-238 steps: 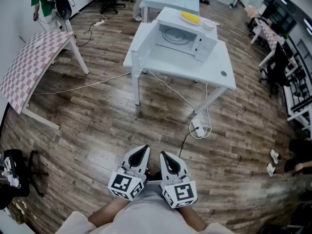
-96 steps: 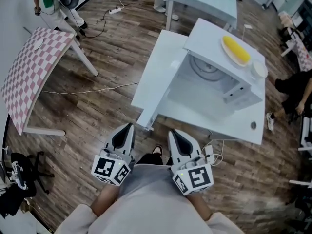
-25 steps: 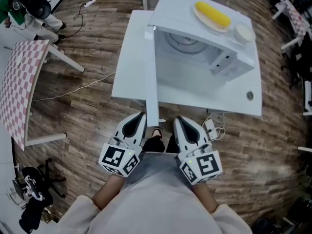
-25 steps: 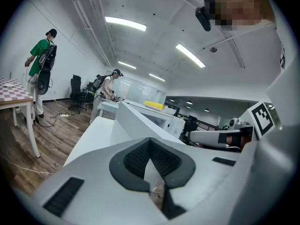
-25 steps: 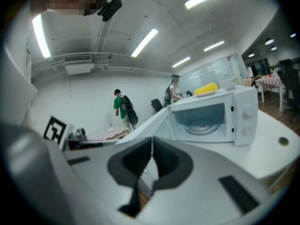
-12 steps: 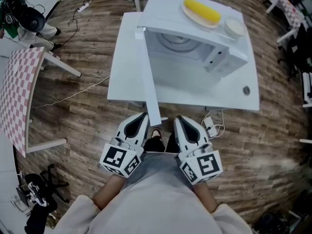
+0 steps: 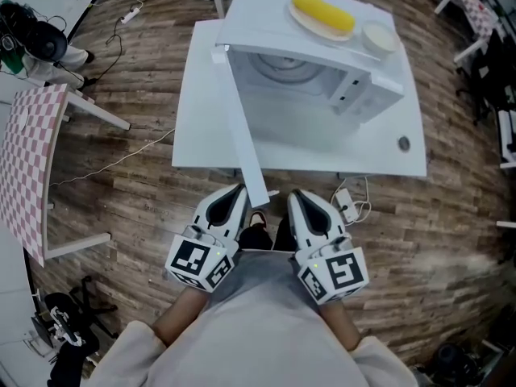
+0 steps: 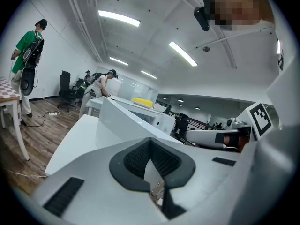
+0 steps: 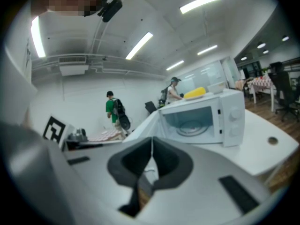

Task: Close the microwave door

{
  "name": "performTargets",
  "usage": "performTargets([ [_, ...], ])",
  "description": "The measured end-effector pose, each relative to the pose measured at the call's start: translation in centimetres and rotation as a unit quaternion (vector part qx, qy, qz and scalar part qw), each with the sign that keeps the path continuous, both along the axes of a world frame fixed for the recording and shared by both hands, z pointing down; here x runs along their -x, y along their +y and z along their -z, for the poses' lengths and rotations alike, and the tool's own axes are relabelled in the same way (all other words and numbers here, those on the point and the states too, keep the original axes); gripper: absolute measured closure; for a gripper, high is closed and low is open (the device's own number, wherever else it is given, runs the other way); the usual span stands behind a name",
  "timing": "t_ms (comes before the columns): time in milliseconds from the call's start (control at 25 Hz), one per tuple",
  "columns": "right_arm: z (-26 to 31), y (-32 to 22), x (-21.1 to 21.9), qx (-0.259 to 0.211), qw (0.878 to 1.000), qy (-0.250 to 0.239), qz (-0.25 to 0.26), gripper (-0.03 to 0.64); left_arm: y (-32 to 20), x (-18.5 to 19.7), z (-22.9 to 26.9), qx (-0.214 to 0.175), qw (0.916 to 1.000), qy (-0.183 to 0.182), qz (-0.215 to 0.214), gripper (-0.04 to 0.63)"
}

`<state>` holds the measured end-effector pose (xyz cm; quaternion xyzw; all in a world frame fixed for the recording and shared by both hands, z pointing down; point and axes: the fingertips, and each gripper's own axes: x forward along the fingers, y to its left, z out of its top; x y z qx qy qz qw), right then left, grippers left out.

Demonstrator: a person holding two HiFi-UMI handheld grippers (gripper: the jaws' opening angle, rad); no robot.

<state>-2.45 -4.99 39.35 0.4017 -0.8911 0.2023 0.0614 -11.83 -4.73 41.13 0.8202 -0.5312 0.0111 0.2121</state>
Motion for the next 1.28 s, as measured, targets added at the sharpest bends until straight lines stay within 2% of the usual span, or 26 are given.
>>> performTargets([
  [880,0.0,-1.7,-3.7,0.0,1.0,0.011,-0.029,0.594,-2.6,-4.4,0.1,0.003,0.9991,0.007,-0.042,0.576],
  [1040,0.1,-2.2,-4.8,-0.001,0.999,0.013,-0.036,0.594,-3.1,-5.3,0.2,-0.003,0.9988,-0.005,-0.049,0.576],
  [1280,0.3,-2.9,-6.2,-0.001,0.999,0.014,-0.043,0.594,-4.2,-6.7,0.0,0.006,0.9984,0.015,-0.054,0.575],
])
